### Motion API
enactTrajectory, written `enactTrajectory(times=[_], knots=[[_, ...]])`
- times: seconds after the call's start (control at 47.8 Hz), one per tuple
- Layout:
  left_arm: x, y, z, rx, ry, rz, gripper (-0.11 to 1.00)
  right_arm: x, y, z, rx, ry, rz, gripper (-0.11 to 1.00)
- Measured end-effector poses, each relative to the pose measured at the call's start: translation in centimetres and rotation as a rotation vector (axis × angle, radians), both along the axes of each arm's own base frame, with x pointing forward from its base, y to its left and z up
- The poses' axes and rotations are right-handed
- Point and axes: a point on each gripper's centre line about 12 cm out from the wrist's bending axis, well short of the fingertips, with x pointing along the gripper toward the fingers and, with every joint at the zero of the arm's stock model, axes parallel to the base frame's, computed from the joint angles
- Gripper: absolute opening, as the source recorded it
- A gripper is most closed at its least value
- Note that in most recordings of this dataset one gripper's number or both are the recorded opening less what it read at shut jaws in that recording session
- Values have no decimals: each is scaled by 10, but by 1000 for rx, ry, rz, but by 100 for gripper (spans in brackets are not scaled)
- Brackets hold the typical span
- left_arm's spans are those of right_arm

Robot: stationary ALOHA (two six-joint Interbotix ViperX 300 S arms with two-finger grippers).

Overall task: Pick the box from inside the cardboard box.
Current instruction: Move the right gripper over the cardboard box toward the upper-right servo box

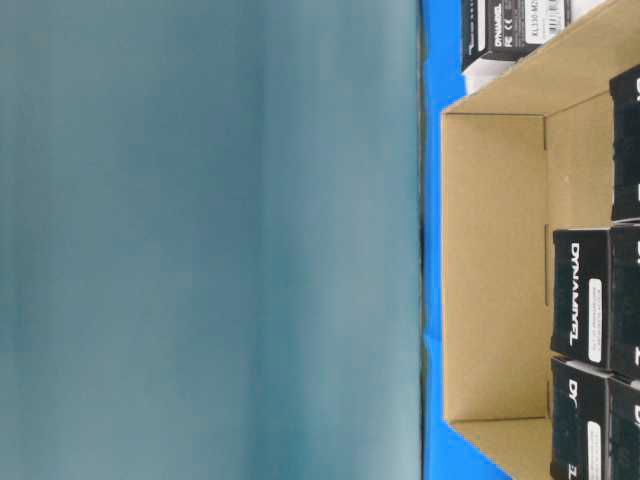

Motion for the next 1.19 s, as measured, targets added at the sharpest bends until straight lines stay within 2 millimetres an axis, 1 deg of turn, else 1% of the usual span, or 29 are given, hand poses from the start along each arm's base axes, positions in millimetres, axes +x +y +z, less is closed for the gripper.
enactTrajectory(times=[0.042, 0.063, 0.146, 0.188, 0.272, 0.418, 0.481, 0.564, 0.648, 0.857, 1.004, 1.192], knots=[[1, 0, 1, -2, 3, -3, 13, 0, -1, 0, 8, 0, -6, 15], [2, 0, 2, -2, 5, -2, 10, 0, -2, 0, 21, 5, -10, 14], [5, -1, 3, -2, 22, -8, -1, 2, -8, 0, 112, 43, -37, 3], [7, -2, 4, 0, 34, -11, -4, 3, -9, 2, 152, 66, -44, 1], [8, -2, 2, -1, 71, -10, -6, 6, -10, 6, 219, 130, -48, -1], [10, -3, 3, 0, 156, -16, -6, 11, -9, 21, 278, 259, -49, -1], [11, -3, 3, 0, 190, -15, -6, 15, -9, 24, 297, 320, -50, -1], [11, -3, 5, 1, 219, -15, -6, 22, -7, 21, 332, 412, -52, -1], [11, -3, 5, 1, 244, -14, -6, 36, -3, 16, 357, 529, -45, -1], [11, -3, 5, -7, 264, -13, -6, 78, 17, 1, 335, 783, -1, -1], [10, -3, 2, -20, 292, -12, -6, 108, 21, -8, 320, 954, -5, -1], [10, -3, -3, -25, 332, -9, -6, 140, 25, -20, 282, 1145, 3, -1]])
